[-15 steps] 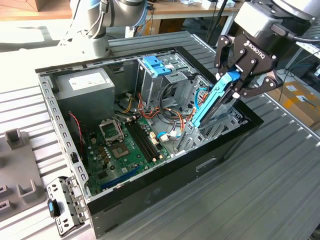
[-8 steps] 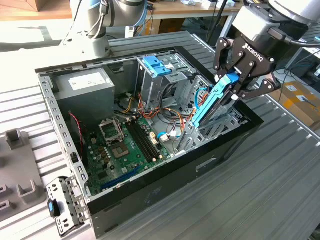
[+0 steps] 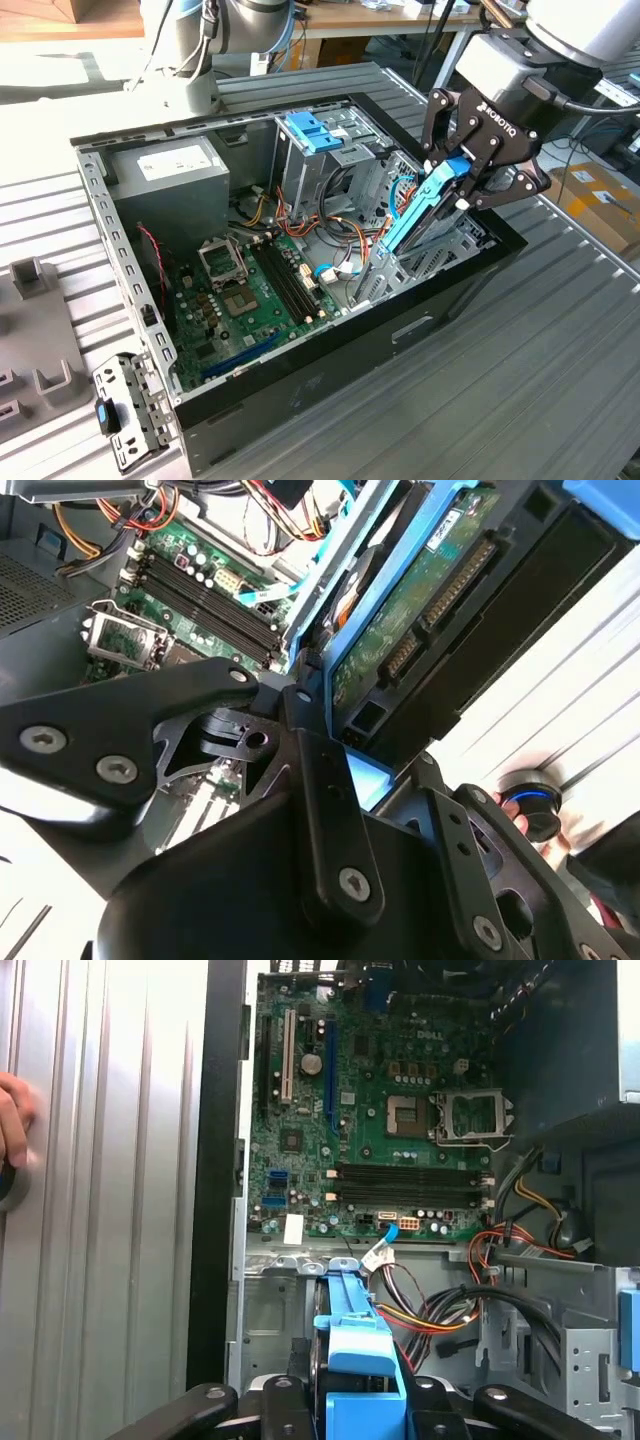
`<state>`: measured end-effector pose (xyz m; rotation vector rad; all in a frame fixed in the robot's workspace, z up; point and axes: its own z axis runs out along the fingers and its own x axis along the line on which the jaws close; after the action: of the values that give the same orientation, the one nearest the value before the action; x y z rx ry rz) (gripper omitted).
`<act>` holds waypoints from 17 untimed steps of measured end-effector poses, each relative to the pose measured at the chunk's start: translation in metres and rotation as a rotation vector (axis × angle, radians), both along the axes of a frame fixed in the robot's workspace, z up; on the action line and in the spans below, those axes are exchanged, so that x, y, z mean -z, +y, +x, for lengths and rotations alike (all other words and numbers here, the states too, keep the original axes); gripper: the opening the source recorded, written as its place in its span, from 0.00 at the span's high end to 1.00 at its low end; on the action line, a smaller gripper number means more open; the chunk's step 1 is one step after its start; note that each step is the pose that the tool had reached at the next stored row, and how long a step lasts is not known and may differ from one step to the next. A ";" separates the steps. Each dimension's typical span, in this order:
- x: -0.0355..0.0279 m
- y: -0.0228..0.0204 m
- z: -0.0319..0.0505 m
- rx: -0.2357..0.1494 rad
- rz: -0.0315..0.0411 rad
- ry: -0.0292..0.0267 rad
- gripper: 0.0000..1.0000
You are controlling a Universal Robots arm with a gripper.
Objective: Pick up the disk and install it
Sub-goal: 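Insert the disk into the insertion slot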
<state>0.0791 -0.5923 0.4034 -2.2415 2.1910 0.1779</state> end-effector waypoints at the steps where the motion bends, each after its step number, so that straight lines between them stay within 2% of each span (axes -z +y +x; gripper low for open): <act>1: 0.0002 0.0000 0.0000 0.000 -0.0001 0.0000 0.63; 4: 0.0004 -0.0001 0.0000 0.000 -0.0004 -0.0001 0.63; 5: 0.0005 0.0000 0.0000 0.000 0.0000 -0.0001 0.62; 6: 0.0006 0.0000 0.0000 0.000 0.0000 0.0000 0.55; 12: 0.0008 0.0000 0.0000 0.000 -0.0001 0.0001 0.56; 13: 0.0008 0.0000 0.0000 0.000 -0.0001 0.0000 0.62; 17: 0.0010 0.0000 0.0000 0.000 -0.0001 0.0000 0.63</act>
<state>0.0791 -0.5923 0.4024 -2.2416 2.1910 0.1778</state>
